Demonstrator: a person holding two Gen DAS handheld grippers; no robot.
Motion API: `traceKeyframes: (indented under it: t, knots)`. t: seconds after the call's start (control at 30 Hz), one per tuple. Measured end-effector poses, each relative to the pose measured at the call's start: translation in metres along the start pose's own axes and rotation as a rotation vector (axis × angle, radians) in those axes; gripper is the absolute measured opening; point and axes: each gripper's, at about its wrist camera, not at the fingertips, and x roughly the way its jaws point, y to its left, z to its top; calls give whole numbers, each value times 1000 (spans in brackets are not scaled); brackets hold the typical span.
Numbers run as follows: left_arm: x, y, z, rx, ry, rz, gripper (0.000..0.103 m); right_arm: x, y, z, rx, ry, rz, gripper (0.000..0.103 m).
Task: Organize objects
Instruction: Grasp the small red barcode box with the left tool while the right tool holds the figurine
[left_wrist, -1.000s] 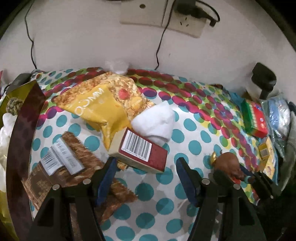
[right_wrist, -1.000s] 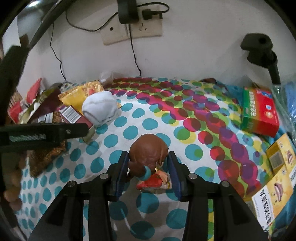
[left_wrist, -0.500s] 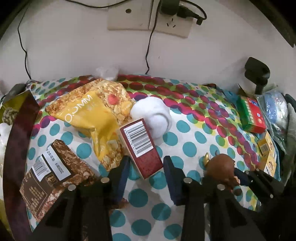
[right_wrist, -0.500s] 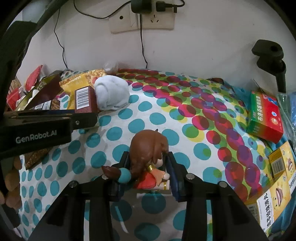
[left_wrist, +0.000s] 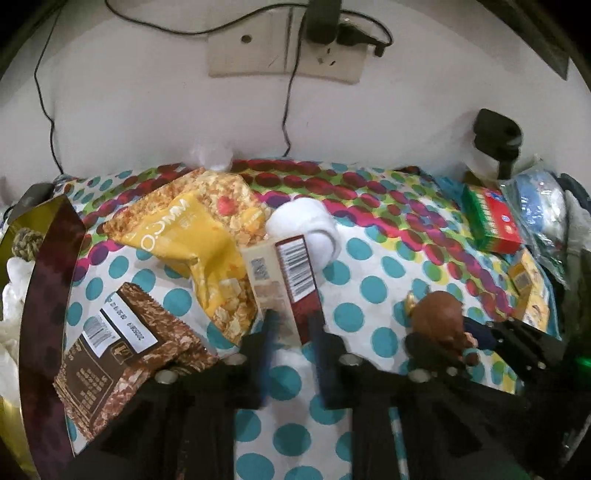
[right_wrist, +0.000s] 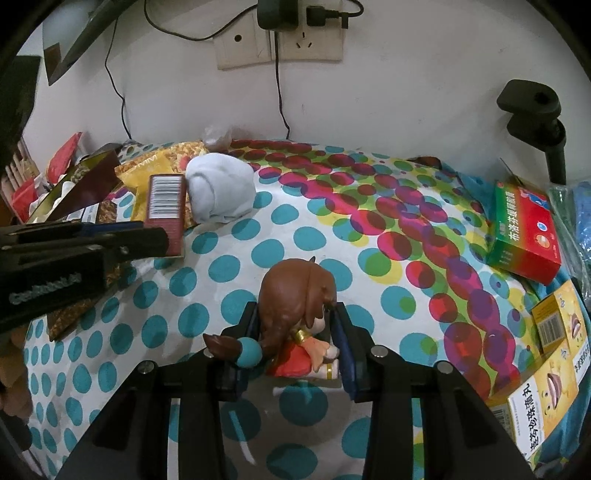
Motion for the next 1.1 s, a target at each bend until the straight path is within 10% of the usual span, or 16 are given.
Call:
traceKeyframes:
  t: [0.23, 0.4, 0.77, 1.1]
  knots:
    - [0, 3, -4, -24, 14, -31, 8, 0, -1, -1, 7, 7, 5, 36]
    - [12, 11, -3, -129, 53, -25, 44, 0, -3, -1, 10, 8, 9, 37]
    - [29, 16, 17, -279, 56, 79, 49, 1, -2, -1, 21, 8, 24, 37]
    - [34, 24, 27, -339, 35, 23, 43, 2, -1, -1, 27, 8, 32, 38]
